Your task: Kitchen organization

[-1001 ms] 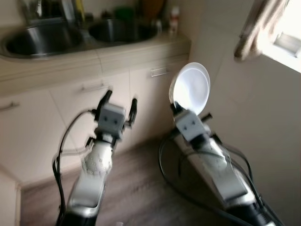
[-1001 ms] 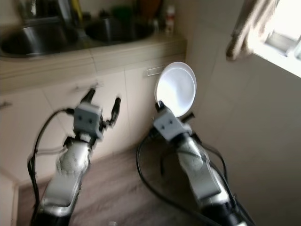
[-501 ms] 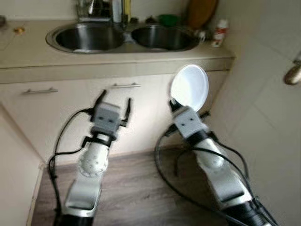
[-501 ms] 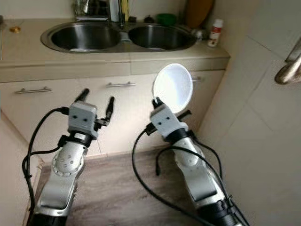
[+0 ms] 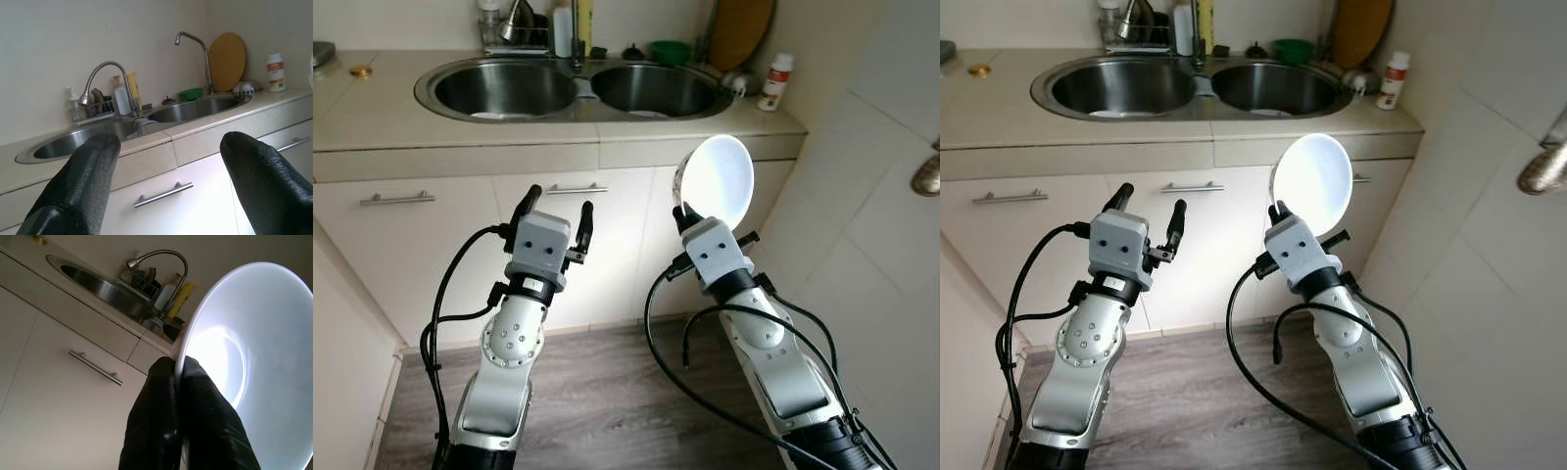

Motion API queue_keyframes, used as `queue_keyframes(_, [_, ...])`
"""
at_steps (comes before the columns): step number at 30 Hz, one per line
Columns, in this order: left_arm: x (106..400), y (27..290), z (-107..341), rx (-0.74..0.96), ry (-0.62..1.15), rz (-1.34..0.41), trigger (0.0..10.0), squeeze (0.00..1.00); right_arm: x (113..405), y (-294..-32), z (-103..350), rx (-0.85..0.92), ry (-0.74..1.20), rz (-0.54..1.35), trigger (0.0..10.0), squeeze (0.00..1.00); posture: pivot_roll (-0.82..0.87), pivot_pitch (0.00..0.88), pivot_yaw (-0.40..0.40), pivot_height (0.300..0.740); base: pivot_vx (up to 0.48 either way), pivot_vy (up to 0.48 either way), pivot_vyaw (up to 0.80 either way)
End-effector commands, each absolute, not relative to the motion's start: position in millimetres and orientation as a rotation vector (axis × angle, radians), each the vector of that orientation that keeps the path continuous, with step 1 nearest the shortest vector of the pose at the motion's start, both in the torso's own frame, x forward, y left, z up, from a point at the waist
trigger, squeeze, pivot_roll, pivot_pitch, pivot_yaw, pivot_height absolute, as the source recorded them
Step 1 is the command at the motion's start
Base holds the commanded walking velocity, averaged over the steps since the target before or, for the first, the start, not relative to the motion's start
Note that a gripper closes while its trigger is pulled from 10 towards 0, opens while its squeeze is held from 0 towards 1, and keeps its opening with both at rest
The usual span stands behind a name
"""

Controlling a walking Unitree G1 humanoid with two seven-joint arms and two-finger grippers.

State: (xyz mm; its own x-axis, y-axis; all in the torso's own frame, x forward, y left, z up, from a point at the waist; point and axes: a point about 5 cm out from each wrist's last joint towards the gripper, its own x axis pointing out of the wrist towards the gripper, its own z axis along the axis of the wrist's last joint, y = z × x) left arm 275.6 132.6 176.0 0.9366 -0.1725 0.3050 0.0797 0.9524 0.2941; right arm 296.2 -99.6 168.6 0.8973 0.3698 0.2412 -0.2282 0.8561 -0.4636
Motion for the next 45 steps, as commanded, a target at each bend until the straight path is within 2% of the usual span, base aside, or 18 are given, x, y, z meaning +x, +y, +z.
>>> queue_keyframes(1, [276.0, 129.8, 177.7, 0.28, -0.341, -0.145, 10.0, 0.0, 298.6, -103.6, 173.9, -0.428, -0.346, 0.3, 0.0, 0.0, 0.12, 0.0, -0.085, 0.74, 0.36, 0.0, 0.0])
queue_keyframes(12, [275.6, 129.3, 178.0, 0.281, -0.341, -0.151, 10.0, 0.0, 298.9, -103.0, 174.7, -0.432, -0.352, 0.295, 0.0, 0.0, 0.12, 0.0, -0.083, 0.74, 0.33, 0.0, 0.0])
queue_keyframes(32, [275.6, 128.3, 177.5, 0.281, -0.337, -0.155, 10.0, 0.0, 300.6, -104.4, 176.4, -0.424, -0.358, 0.278, 0.0, 0.0, 0.12, 0.0, -0.084, 0.74, 0.264, 0.0, 0.65])
queue_keyframes(45, [276.1, 128.7, 177.7, 0.281, -0.338, -0.156, 10.0, 0.0, 303.0, -106.7, 178.4, -0.418, -0.364, 0.253, 0.0, 0.0, 0.12, 0.0, -0.084, 0.74, 0.358, 0.0, 0.0])
